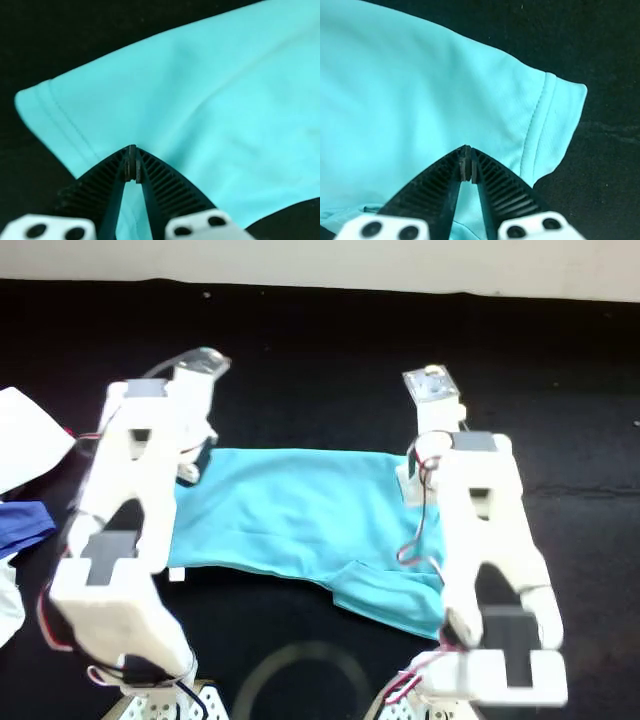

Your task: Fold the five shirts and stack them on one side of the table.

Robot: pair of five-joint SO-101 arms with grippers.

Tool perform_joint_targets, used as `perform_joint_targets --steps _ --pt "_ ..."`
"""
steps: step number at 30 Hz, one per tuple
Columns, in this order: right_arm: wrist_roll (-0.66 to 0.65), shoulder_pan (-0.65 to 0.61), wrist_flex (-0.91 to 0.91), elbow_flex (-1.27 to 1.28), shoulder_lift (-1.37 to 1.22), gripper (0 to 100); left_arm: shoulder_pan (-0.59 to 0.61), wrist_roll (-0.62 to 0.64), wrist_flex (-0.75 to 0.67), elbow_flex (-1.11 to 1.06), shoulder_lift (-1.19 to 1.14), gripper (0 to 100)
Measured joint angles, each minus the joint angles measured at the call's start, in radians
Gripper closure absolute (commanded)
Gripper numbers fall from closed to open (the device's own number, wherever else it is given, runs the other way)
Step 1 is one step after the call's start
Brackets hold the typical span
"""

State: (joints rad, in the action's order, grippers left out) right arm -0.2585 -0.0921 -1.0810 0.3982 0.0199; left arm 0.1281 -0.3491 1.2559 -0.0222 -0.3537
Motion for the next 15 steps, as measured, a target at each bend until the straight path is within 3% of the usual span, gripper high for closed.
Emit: perform_joint_targets --steps 7,15 --pt "0.002 0.023 0.068 -0.201 -0.307 99.2 0.032 0.017 0.0 0.252 -0.252 99" --pt "0.002 0.048 0.02 -0.664 -0.674 99.2 0.052 0.018 0.091 0.631 -0.497 99"
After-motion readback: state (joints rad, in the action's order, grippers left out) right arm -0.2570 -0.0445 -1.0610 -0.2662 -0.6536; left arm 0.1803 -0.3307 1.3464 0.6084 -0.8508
